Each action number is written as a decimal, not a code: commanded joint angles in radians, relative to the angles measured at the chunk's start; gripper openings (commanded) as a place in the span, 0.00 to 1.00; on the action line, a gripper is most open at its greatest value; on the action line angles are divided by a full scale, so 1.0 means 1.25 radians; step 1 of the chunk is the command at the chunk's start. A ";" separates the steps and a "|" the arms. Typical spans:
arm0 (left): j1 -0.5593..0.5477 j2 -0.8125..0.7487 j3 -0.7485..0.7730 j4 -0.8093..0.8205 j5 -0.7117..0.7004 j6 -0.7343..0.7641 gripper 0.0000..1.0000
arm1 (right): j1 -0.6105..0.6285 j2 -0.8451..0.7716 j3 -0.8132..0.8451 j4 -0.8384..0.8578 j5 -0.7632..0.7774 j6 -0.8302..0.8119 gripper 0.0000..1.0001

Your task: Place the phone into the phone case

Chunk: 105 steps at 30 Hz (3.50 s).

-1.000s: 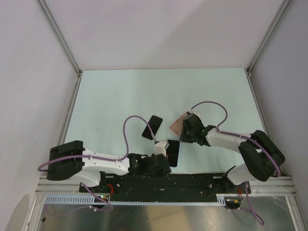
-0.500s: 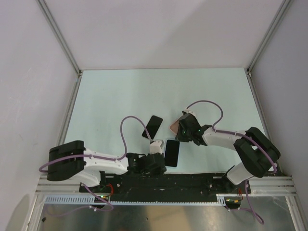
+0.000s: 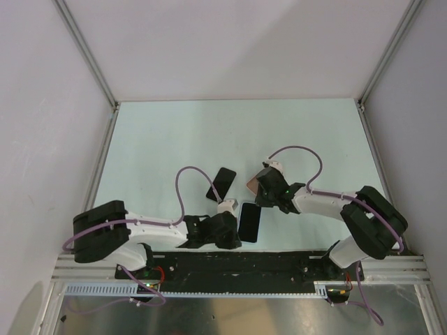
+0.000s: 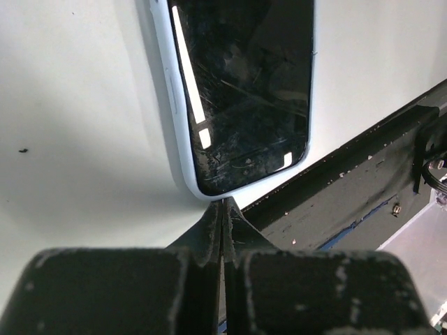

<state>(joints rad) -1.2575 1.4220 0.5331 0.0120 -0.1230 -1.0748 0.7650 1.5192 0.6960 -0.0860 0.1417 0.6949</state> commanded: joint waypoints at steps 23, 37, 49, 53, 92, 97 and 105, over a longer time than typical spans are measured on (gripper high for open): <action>0.252 0.050 0.040 0.026 -0.040 0.184 0.00 | -0.029 -0.298 -0.138 -0.228 0.052 0.085 0.33; 0.251 -0.019 0.028 0.009 -0.022 0.190 0.00 | -0.133 -0.248 -0.116 -0.129 0.001 0.032 0.38; 0.251 -0.024 0.032 0.003 -0.018 0.193 0.00 | -0.134 -0.253 -0.110 -0.151 0.036 0.061 0.35; 0.250 -0.027 0.036 0.002 -0.015 0.196 0.00 | -0.134 -0.290 -0.109 -0.160 0.043 0.065 0.33; 0.251 -0.055 0.098 -0.080 -0.031 0.250 0.00 | 0.037 0.021 -0.082 -0.263 0.104 0.098 0.11; 0.251 -0.057 0.125 -0.091 -0.020 0.282 0.08 | 0.052 0.018 -0.081 -0.257 0.101 0.111 0.10; 0.220 0.010 0.231 -0.117 -0.012 0.400 0.57 | 0.001 -0.204 -0.039 -0.274 0.071 0.081 0.41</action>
<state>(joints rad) -0.9565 1.3937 0.7288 -0.1284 -0.1287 -0.6903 0.7921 1.3663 0.6571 -0.3553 0.3424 0.7952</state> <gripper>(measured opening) 0.470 0.352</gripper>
